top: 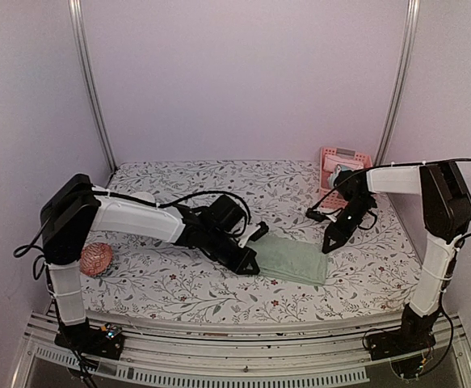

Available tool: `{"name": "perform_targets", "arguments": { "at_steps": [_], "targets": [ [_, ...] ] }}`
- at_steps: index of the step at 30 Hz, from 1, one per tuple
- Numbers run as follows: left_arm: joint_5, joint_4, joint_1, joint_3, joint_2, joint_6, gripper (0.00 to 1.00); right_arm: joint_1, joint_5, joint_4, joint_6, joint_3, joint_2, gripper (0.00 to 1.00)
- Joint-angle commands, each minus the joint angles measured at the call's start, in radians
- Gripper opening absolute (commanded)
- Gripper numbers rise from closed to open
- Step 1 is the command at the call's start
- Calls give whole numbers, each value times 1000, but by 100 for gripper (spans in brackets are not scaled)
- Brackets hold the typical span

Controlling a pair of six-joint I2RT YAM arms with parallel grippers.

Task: Roll the towels
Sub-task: Rotate the towel at the center of the board.

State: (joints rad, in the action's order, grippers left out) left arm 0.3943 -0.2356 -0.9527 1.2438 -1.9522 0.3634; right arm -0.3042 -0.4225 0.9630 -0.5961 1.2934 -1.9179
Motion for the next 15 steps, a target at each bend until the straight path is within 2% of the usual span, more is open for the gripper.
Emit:
{"name": "perform_targets", "arguments": {
  "at_steps": [1, 4, 9, 13, 15],
  "targets": [
    [21, -9, -11, 19, -51, 12, 0, 5, 70, -54, -10, -46, -25, 21],
    [-10, -19, -4, 19, -78, 16, 0, 4, 90, -58, -12, -75, -26, 20],
    [-44, -27, 45, 18, -122, 36, 0, -19, 36, -20, -21, -140, -3, 20],
    [-100, -4, 102, 46, -142, 27, 1, -118, 7, -7, -26, -166, 31, 20],
    [-119, 5, 141, 89, -187, -8, 4, -177, -27, 8, -16, -141, 17, 20]
  ]
}}
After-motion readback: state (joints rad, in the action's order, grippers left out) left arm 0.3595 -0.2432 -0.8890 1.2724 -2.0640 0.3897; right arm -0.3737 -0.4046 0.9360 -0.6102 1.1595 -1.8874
